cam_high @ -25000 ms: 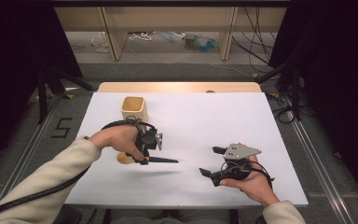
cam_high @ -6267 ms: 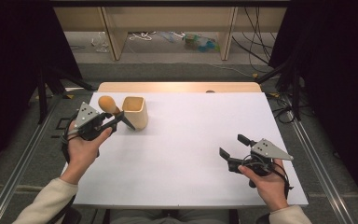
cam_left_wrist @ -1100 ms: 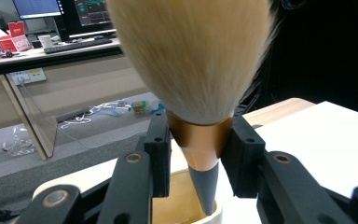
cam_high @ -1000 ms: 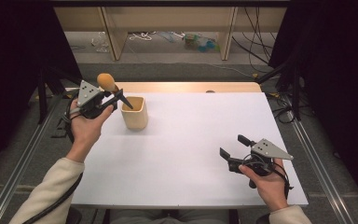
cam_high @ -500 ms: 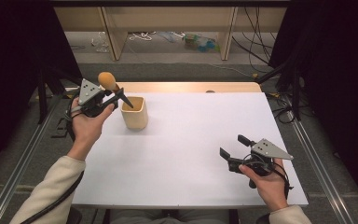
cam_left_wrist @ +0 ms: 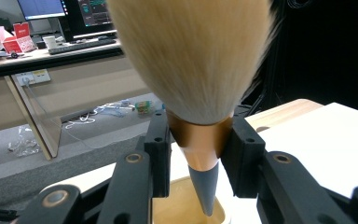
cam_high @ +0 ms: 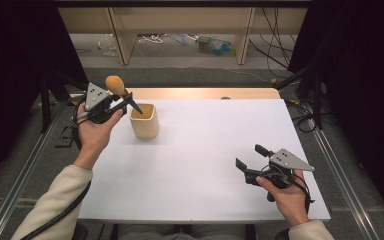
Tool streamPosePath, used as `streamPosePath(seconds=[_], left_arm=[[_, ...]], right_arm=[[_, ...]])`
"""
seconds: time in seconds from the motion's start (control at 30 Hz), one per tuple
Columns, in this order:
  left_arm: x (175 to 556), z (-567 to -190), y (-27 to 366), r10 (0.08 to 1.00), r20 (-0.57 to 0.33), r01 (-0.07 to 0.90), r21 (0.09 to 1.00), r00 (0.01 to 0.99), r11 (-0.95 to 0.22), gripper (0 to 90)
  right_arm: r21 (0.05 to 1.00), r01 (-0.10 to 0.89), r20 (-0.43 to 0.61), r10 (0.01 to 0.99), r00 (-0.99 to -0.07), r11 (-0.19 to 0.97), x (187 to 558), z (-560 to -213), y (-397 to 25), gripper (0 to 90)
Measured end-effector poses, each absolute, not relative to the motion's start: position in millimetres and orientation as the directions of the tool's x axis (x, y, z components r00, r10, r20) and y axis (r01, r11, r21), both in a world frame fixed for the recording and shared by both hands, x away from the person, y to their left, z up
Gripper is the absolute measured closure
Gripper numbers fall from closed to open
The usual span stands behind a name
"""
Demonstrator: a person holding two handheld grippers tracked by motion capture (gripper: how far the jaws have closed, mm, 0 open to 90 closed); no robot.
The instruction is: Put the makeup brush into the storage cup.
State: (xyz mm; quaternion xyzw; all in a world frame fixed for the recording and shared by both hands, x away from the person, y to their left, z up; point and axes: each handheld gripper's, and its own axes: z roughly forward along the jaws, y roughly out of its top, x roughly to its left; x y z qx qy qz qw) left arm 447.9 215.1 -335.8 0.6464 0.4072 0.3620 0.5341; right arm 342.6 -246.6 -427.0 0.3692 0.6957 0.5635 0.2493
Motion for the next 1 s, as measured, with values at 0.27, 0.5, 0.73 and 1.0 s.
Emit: streamPosePath(seconds=[0.27, 0.5, 0.73, 1.0], left_arm=[[450.8, -337.2, 214.5, 0.914, 0.037, 0.144, 0.984, 0.403, -0.103, 65.6], [453.0, -336.9, 213.6, 0.916, 0.034, 0.141, 0.985, 0.400, -0.098, 65.5], [455.6, -337.3, 211.8, 0.915, 0.039, 0.143, 0.984, 0.402, -0.105, 65.6], [457.8, -337.1, 210.2, 0.915, 0.044, 0.140, 0.984, 0.401, -0.109, 65.6]], right_arm=[[0.968, 0.233, 0.069, 0.793, -0.605, 0.093, 342.5, -426.9, -246.5, 15.9], [0.968, 0.234, 0.070, 0.793, -0.606, 0.093, 342.4, -427.1, -246.1, 15.8], [0.968, 0.233, 0.069, 0.793, -0.606, 0.094, 342.6, -427.1, -246.2, 15.8], [0.968, 0.234, 0.070, 0.792, -0.606, 0.093, 342.5, -427.1, -246.3, 15.9]])
